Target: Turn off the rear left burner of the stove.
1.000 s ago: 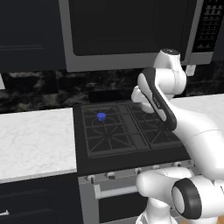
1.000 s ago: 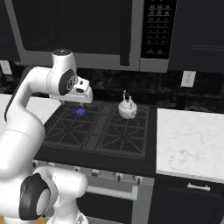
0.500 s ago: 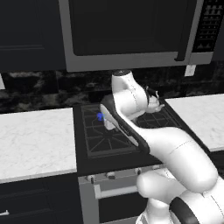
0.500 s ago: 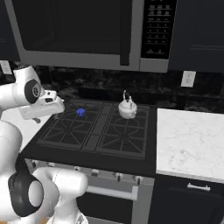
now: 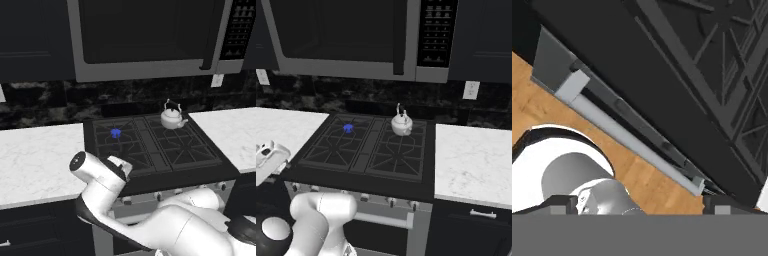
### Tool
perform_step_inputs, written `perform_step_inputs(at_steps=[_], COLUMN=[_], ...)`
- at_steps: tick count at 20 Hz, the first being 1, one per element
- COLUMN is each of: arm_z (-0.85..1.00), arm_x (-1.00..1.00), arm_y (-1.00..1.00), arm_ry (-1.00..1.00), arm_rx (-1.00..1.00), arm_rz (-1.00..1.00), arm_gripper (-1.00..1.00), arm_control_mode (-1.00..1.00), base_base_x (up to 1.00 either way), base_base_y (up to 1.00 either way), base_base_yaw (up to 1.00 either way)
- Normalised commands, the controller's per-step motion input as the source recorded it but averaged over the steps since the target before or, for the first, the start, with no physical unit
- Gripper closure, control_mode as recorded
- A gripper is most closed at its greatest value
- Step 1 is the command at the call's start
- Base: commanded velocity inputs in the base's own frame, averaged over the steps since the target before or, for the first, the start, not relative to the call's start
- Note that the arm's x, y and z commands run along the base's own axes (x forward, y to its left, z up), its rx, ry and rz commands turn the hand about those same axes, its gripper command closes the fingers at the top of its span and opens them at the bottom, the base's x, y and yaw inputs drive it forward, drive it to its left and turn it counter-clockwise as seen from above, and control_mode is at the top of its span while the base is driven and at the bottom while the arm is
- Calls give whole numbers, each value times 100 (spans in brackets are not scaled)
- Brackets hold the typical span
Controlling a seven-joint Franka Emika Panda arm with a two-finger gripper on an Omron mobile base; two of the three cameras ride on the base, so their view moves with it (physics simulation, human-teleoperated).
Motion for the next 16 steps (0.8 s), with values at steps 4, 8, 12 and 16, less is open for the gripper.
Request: perform_step_inputs(at_steps=[4,8,12,16], arm_z=[-100,-40,-42,-64], arm_x=[-25,-1,6,7], arm_y=[85,4,-8,-14], arm_ry=[1,-6,-2,-7], arm_rx=[-36,-27,-11,-2], arm_rz=[26,16,3,0], arm_gripper=[-100,-100,-100,-100], arm_control_mode=[-100,-100,-100,-100], base_base_x=[0,0,0,0], base_base_y=[0,0,0,0], base_base_yaw=[0,0,0,0])
